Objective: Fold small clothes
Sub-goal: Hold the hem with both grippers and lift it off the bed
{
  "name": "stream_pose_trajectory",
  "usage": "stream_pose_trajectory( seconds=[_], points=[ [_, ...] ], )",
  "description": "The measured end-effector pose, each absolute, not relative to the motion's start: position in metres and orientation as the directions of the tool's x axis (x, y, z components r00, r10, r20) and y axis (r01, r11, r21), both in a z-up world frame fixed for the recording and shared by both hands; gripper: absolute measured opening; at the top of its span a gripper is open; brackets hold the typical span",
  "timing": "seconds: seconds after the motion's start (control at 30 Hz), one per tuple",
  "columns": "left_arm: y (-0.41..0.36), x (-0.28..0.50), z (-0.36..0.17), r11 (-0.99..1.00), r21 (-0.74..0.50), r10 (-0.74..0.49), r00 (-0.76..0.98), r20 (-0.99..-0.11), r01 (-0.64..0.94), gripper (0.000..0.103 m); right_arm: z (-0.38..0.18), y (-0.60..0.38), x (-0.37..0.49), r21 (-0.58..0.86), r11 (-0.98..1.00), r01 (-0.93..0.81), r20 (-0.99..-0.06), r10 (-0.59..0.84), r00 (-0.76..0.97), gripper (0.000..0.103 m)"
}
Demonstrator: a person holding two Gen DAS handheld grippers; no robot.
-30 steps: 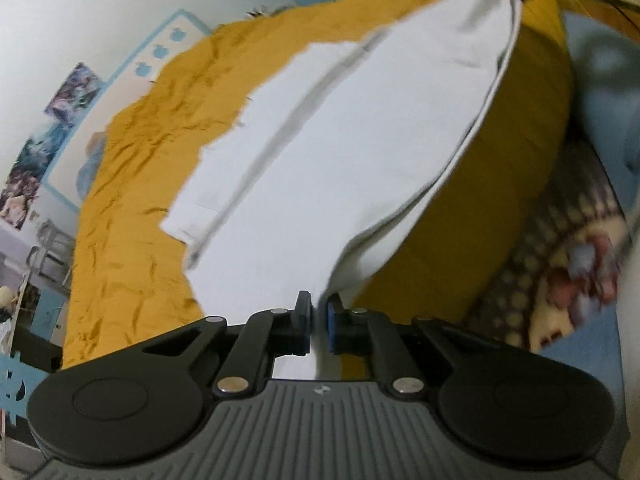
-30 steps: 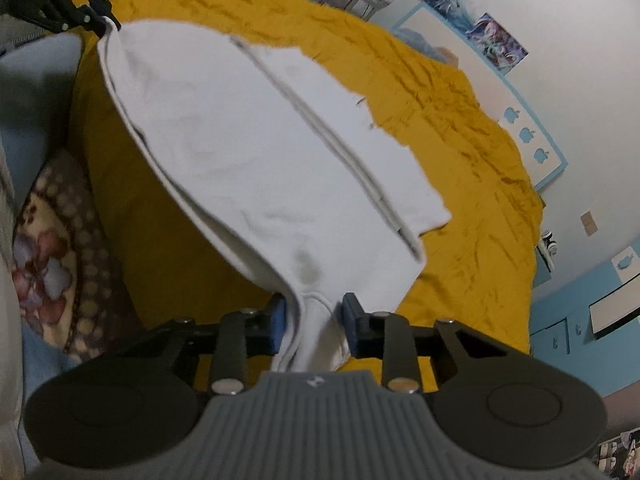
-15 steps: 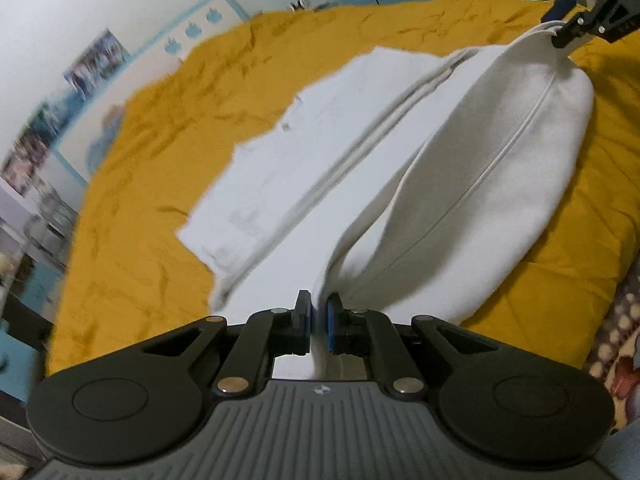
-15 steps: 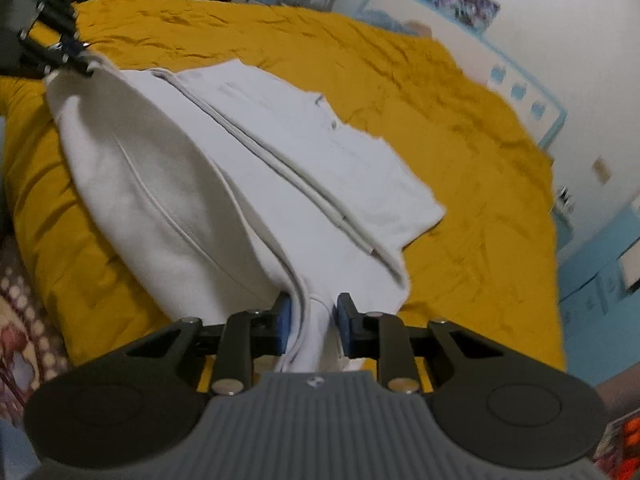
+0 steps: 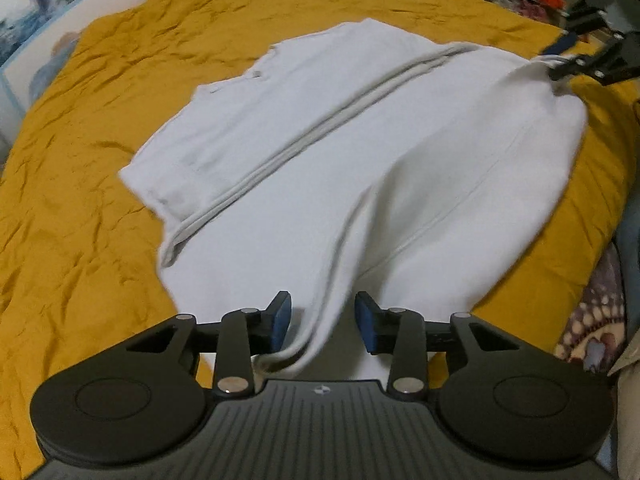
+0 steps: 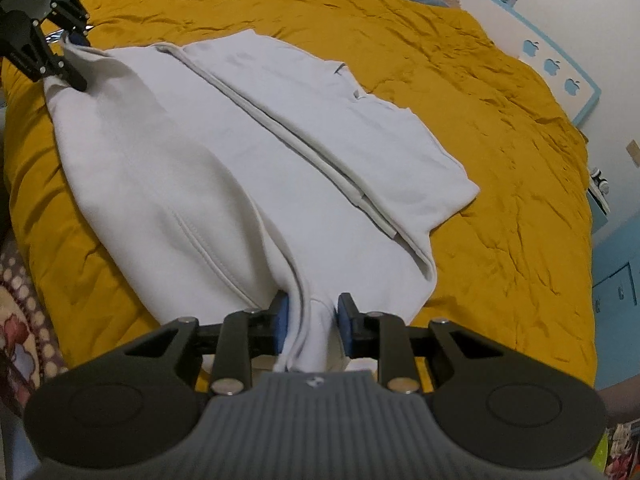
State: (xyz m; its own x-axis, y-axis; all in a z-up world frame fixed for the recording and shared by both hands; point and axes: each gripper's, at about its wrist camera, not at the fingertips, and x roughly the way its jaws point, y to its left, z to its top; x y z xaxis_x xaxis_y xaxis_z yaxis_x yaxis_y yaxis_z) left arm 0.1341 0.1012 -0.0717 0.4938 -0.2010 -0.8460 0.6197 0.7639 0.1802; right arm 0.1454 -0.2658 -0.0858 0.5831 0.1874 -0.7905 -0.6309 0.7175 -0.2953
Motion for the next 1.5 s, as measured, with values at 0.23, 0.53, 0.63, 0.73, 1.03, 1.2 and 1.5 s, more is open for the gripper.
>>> stream_pose_trajectory(
  seconds=[0.23, 0.53, 0.63, 0.73, 1.03, 1.2, 1.5],
  points=[
    [0.110, 0.139, -0.047, 0.837, 0.103, -0.242, 0.534, -0.810, 0.537, 0.010, -0.076, -0.271, 0.142, -0.289, 0.707, -0.646, -0.792, 0.203, 0.576, 0.020],
    [0.106, 0.137, -0.005, 0.863, 0.097, -0.260, 0.600, -0.756, 0.495, 0.009, -0.064, -0.265, 0.135, -0.373, 0.646, -0.665, -0.797, 0.144, 0.587, 0.020],
    [0.105, 0.133, -0.005, 0.864, 0.094, -0.265, 0.605, -0.751, 0.495, 0.009, -0.082, -0.261, 0.135, -0.412, 0.615, -0.672, -0.805, 0.100, 0.585, 0.020],
    [0.106, 0.131, -0.010, 0.868, 0.098, -0.255, 0.605, -0.754, 0.488, 0.008, -0.091, -0.256, 0.133, -0.442, 0.569, -0.693, -0.805, 0.088, 0.586, 0.024],
    [0.109, 0.124, -0.012, 0.873, 0.086, -0.265, 0.614, -0.743, 0.480, 0.008, -0.084, -0.252, 0.136, -0.524, 0.489, -0.697, -0.784, 0.041, 0.619, 0.037],
    [0.109, 0.123, -0.020, 0.879, 0.095, -0.244, 0.612, -0.752, 0.467, 0.008, -0.101, -0.250, 0.157, -0.554, 0.456, -0.696, -0.785, -0.010, 0.619, 0.037],
    [0.119, 0.132, -0.044, 0.902, 0.049, -0.230, 0.574, -0.786, 0.428, 0.008, -0.086, -0.284, 0.224, -0.201, 0.794, -0.574, -0.854, 0.145, 0.500, 0.037]
  ],
)
